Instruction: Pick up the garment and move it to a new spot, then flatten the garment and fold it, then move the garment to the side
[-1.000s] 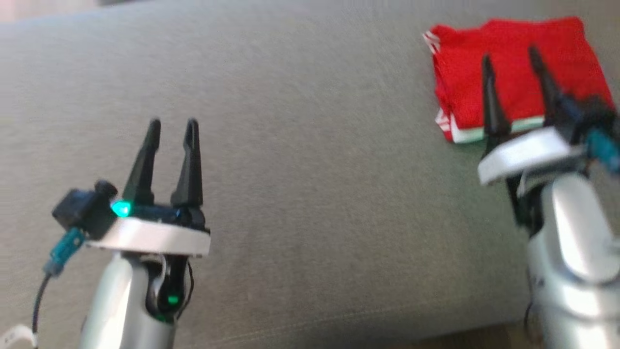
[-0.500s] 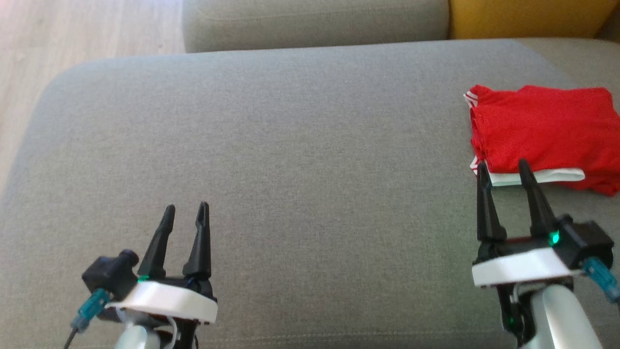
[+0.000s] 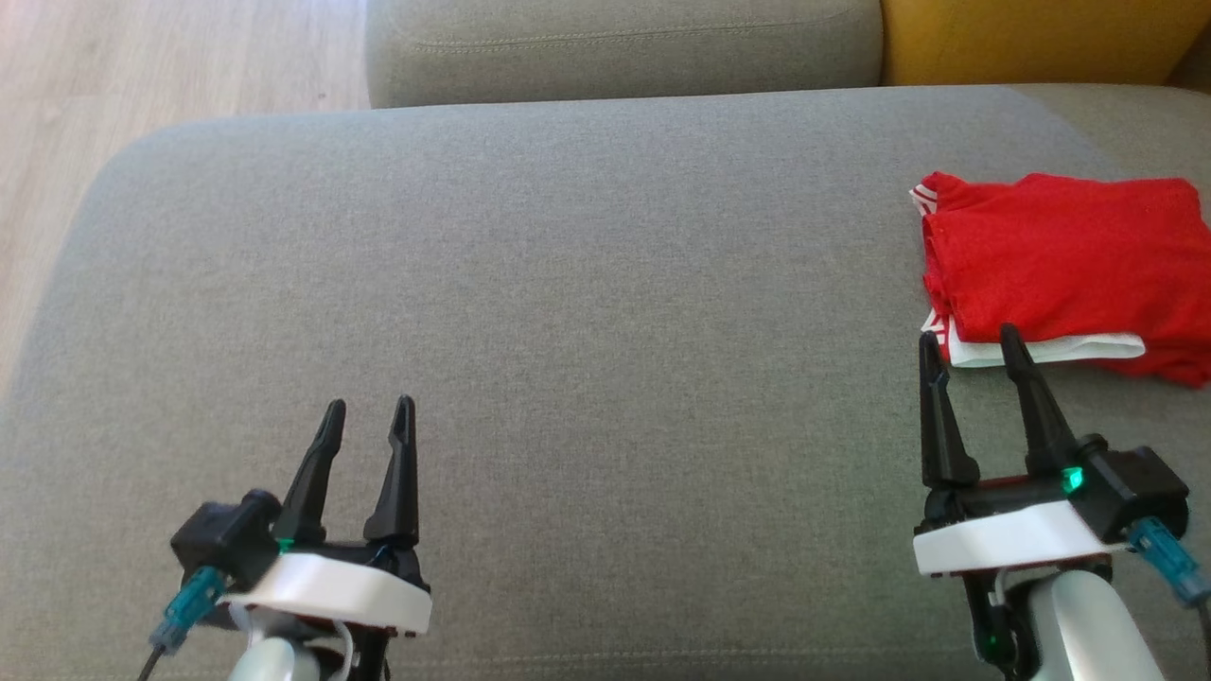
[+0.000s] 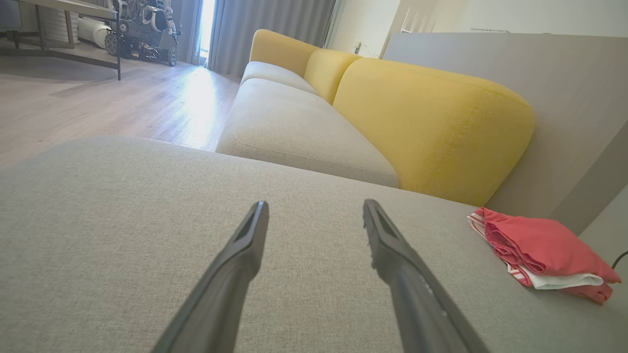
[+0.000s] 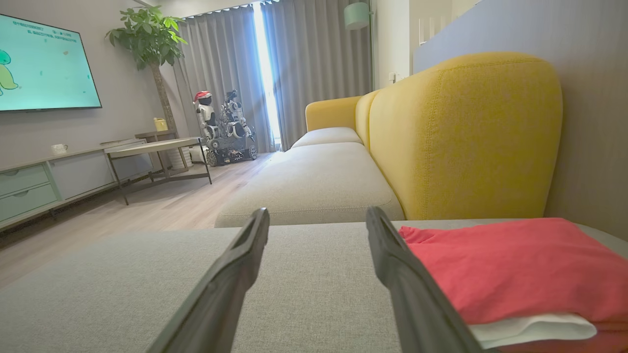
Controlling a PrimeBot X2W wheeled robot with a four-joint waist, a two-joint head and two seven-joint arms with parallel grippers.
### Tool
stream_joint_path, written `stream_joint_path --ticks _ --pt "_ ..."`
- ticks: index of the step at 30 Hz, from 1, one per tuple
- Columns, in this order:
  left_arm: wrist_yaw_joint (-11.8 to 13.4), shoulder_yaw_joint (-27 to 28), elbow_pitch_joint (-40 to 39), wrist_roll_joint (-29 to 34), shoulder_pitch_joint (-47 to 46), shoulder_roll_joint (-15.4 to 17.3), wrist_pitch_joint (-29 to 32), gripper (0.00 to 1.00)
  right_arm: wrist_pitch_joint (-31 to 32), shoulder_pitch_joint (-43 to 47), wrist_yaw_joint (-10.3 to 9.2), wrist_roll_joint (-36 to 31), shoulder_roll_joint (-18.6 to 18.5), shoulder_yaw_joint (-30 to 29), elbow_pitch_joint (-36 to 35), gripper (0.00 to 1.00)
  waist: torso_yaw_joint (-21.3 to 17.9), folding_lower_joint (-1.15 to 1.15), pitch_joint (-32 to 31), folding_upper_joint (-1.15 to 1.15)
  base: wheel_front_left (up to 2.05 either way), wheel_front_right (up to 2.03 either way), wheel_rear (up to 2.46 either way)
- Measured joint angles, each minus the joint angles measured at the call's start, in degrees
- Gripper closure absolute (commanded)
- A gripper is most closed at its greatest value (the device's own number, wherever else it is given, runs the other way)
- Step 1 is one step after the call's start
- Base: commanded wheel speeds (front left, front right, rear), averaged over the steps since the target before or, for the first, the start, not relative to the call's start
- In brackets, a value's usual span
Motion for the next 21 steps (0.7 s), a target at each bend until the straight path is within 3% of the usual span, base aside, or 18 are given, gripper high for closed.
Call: stream_joint_path --ticks 16,21 --pt "1.6 1.0 -1.7 0.2 -0.1 0.0 0.0 0.00 0.0 0.0 0.00 0.3 0.0 0.1 -0.9 0.00 -0.5 0.00 0.8 0.00 0.00 0.00 0.00" --pt "1.1 1.3 -2.1 -1.1 -0.1 0.0 0.0 0.00 0.0 0.0 0.00 0.4 0.0 0.3 -0.9 0.00 -0.5 0.00 0.8 0.00 0.00 0.00 0.00"
